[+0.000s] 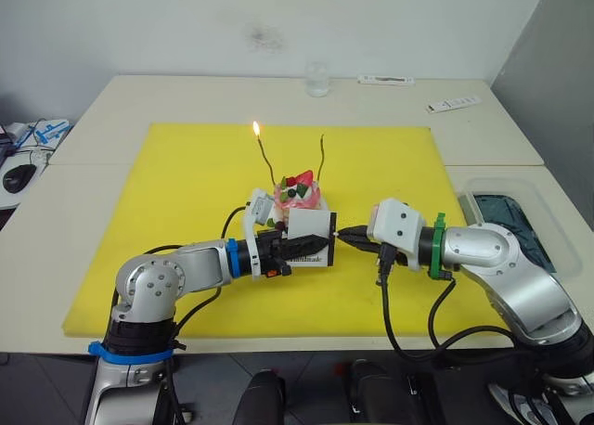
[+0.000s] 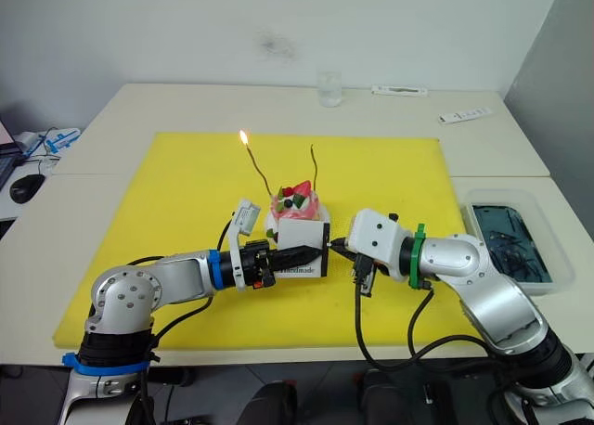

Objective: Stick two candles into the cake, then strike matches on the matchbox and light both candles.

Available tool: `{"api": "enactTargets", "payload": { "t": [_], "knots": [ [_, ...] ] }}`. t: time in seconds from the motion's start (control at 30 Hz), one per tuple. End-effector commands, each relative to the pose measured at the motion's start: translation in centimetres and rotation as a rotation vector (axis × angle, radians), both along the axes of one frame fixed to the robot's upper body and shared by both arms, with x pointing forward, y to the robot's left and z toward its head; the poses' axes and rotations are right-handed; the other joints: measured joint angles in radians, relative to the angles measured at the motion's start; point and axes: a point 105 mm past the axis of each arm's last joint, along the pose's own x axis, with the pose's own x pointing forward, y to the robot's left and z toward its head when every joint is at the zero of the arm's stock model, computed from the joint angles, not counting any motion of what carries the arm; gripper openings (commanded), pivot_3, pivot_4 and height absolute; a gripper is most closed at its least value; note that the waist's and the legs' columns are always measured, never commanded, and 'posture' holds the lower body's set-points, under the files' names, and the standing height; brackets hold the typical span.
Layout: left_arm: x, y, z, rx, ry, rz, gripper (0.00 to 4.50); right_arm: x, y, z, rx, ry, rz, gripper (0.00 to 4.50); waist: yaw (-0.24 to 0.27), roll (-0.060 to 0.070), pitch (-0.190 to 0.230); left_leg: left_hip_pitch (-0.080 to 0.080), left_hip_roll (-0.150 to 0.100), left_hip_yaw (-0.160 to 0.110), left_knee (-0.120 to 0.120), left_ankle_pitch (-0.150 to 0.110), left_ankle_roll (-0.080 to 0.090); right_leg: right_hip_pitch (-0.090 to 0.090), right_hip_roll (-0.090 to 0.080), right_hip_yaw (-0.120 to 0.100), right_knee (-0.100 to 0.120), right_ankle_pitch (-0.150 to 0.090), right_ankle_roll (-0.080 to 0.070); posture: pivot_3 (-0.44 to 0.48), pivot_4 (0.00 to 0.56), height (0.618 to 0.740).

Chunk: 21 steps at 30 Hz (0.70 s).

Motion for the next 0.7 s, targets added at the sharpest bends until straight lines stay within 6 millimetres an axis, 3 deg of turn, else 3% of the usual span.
{"api": "enactTargets", "payload": {
  "t": [0.03, 0.3, 0.47, 0.63, 0.7],
  "knots": [
    [-0.2, -0.3, 1.1, -0.027, -0.039, -0.025, 0.00, -0.1, 0.3, 0.7, -0.008, -0.046, 0.027, 0.03, 0.000, 0.000, 0.000, 0.000, 0.000, 0.000, 0.000, 0.000, 0.000, 0.000, 0.000, 0.000, 0.000, 0.000, 0.000, 0.000, 0.150, 0.740],
    [-0.5, -0.6, 1.5, -0.045, -0.043, -0.051, 0.00, -0.1, 0.6, -0.2, -0.054, -0.044, 0.052, 0.03, 0.000, 0.000, 0.000, 0.000, 0.000, 0.000, 0.000, 0.000, 0.000, 0.000, 0.000, 0.000, 0.000, 0.000, 0.000, 0.000, 0.150, 0.740],
    [-0.5, -0.6, 2.0, -0.057, -0.056, -0.051, 0.00, -0.5, 0.7, -2.0, -0.116, -0.022, 0.089, 0.03, 0.000, 0.000, 0.000, 0.000, 0.000, 0.000, 0.000, 0.000, 0.000, 0.000, 0.000, 0.000, 0.000, 0.000, 0.000, 0.000, 0.150, 0.740],
    [0.1, 0.0, 2.8, -0.066, -0.095, -0.013, 0.00, -2.5, 1.2, -3.7, -0.170, 0.015, 0.205, 0.03, 0.000, 0.000, 0.000, 0.000, 0.000, 0.000, 0.000, 0.000, 0.000, 0.000, 0.000, 0.000, 0.000, 0.000, 0.000, 0.000, 0.150, 0.740],
    [0.7, 0.7, 4.2, -0.095, -0.132, 0.025, 0.00, -4.6, 0.7, -4.5, -0.217, 0.059, 0.284, 0.03, 0.002, 0.000, 0.000, 0.000, 0.000, 0.000, 0.000, 0.000, 0.000, 0.000, 0.000, -0.001, 0.000, 0.000, 0.000, 0.000, 0.150, 0.740]
  ]
}}
